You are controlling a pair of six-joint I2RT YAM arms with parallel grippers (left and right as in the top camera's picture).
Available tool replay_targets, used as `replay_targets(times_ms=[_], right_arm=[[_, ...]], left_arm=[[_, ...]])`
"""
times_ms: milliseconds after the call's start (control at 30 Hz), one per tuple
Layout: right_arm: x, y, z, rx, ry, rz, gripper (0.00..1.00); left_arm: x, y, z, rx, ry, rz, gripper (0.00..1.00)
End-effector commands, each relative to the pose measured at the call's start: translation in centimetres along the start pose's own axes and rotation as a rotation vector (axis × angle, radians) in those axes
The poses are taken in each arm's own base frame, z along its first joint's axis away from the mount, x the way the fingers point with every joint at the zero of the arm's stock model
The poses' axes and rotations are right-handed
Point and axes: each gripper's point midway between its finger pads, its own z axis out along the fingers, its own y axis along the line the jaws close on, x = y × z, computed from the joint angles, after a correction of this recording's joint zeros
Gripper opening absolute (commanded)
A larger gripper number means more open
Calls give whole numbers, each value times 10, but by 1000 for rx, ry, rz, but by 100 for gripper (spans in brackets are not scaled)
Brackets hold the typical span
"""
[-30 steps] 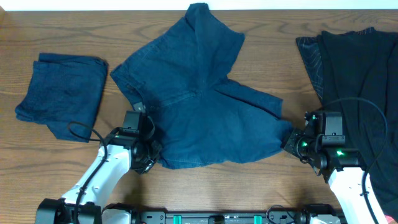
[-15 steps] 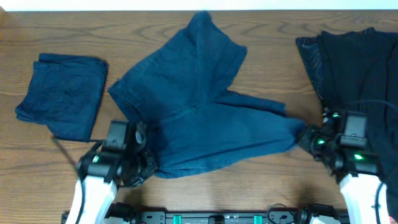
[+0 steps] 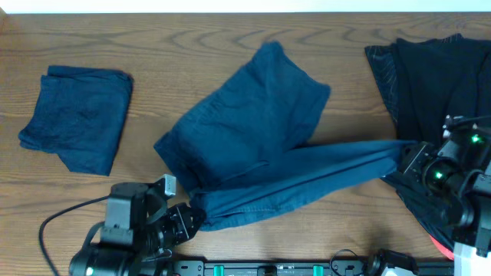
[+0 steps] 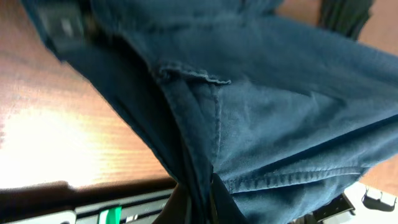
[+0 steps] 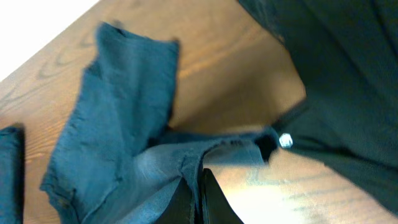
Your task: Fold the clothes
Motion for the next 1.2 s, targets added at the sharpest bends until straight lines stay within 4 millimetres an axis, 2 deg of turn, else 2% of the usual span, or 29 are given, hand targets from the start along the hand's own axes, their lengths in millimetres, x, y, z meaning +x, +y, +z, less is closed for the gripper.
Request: replay_targets(times_ms=[0,100,167,267,367,433,533,733,933,1033,1167], right_arm=[[-26,6,-13,1,-78,-111,1],[-40,19,-7,-42,-79,-171,1],[-49,27,5,-61,-68,-199,1],[-61,45,29,-104,-47,-250,1],[-76,77,63,-176,-62,-336,1],[-84,99,83,-221,-92,-397,1],[-91,125,112,-274,-122,-449,1],[-85,154,171,-328,-116,-501,1],[-64,157,223,-329,-52,-512,1],[-57,157,241,-332,-38,-517,1],[-49,160,261,-341,-30,-526,1]], left_arm=[[-23,15,-17,-106,-183,-45,6],[-44,36,-26,-220,-319,-159,6],[-58,38,-29,-238,-383,-167,6],[-80,33,-33,-240,-466,-166,6],[-103,44,-38,-311,-571,-227,6],[-111,54,-39,-366,-607,-296,6],[-118,62,-28,-413,-586,-346,6],[-128,76,-2,-495,-526,-435,6],[-162,84,9,-535,-626,-471,6],[-177,85,19,-536,-653,-467,7],[-187,91,36,-552,-642,-470,6]])
